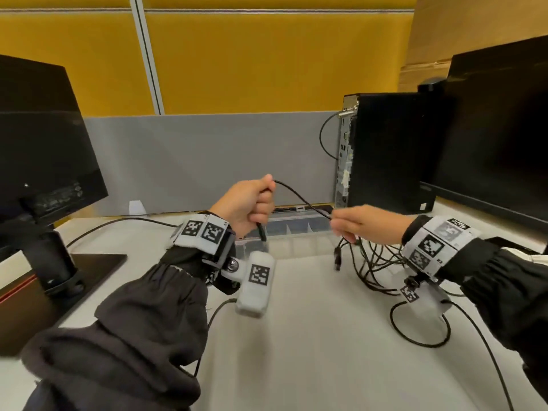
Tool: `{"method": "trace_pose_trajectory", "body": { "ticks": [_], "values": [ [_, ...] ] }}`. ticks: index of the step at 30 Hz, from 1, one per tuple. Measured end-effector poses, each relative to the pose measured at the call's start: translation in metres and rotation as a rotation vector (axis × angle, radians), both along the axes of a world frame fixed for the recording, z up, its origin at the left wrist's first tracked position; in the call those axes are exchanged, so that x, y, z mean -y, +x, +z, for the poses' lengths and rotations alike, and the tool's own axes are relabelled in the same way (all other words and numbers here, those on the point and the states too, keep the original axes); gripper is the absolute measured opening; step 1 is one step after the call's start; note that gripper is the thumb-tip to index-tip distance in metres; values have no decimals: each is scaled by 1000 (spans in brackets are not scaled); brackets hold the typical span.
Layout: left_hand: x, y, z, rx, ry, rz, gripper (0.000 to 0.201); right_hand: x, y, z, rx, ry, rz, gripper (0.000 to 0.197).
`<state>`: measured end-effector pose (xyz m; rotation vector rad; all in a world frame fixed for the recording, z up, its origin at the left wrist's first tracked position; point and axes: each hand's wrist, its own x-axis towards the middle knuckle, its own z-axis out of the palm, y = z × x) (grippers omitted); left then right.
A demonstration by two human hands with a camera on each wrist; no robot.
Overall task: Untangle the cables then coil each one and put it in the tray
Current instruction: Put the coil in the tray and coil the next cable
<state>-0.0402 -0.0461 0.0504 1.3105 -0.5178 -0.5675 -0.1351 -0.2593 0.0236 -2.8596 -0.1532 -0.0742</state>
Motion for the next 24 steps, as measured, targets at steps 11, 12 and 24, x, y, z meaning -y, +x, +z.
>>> {"method": "trace_pose_trajectory", "body": {
  "ticks": [11,12,24],
  "values": [
    [-99,50,38,-97,-714,753,36,83,-15,-43,-323,-489,-534,40],
    [-103,50,36,-95,-702,826,35,84,-15,-44,-314,-553,-565,42],
    [45,-48,-31,759,603,82,39,-27,-7,-5,224,-677,-375,28]
  ]
}}
